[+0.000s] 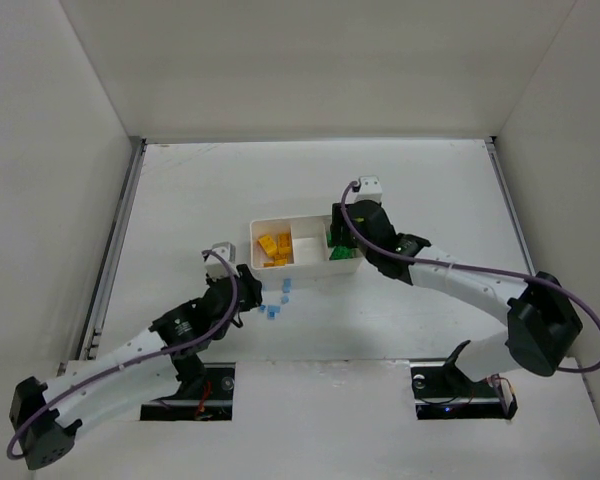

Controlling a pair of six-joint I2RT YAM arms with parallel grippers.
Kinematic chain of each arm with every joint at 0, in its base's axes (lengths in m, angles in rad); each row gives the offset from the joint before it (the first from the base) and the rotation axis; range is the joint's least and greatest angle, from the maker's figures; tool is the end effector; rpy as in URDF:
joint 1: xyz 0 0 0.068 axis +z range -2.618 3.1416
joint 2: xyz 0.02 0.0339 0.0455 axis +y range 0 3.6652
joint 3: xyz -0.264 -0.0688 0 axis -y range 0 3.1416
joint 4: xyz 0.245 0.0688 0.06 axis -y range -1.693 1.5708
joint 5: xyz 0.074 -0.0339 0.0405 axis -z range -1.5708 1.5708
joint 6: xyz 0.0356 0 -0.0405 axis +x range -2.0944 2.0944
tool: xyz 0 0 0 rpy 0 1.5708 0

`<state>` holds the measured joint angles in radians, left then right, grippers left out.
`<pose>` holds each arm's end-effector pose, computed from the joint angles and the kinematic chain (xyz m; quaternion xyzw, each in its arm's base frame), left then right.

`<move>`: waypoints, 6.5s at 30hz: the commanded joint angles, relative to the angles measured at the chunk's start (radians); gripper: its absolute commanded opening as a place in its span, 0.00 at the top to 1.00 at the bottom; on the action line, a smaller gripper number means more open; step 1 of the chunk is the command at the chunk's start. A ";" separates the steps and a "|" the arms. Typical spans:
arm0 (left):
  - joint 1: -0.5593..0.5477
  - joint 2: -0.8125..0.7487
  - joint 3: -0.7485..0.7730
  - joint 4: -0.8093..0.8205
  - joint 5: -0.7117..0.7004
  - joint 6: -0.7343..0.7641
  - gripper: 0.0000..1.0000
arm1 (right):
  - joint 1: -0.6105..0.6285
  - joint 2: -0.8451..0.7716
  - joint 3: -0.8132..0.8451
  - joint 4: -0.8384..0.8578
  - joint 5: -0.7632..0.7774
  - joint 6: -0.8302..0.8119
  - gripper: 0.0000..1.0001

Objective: Sort the legos into containers by color

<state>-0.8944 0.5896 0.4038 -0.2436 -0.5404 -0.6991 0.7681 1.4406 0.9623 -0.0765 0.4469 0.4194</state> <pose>0.1066 -0.1035 0.2305 -0.0644 0.8212 -0.2153 0.5246 0.2416 0.2120 0.2599 -0.0416 0.8578 0.1049 0.5015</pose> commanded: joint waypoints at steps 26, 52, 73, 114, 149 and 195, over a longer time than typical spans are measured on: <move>-0.108 0.473 -0.031 0.136 -0.024 -0.123 0.71 | 0.375 -0.195 -0.332 0.181 0.050 0.282 0.61; -0.041 0.125 0.050 -0.045 -0.020 -0.093 0.89 | 0.443 0.202 -0.131 0.310 -0.053 0.217 0.40; 0.088 0.234 0.224 0.159 0.097 0.038 0.87 | 0.432 0.403 -0.028 0.316 0.006 0.203 0.55; 0.122 0.675 0.414 0.431 0.114 0.156 0.55 | 0.256 -0.120 -0.211 0.302 0.088 0.128 0.76; -0.024 0.496 -0.046 0.371 -0.098 0.006 0.59 | 0.486 0.113 -0.175 0.300 0.180 0.289 0.66; 0.061 0.022 0.072 0.086 -0.066 0.026 0.86 | 0.449 0.530 0.102 0.207 0.309 0.295 0.57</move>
<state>-0.8394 0.6132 0.4232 -0.1627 -0.6086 -0.6987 1.2255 1.9404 1.0264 0.1795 0.7353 0.7101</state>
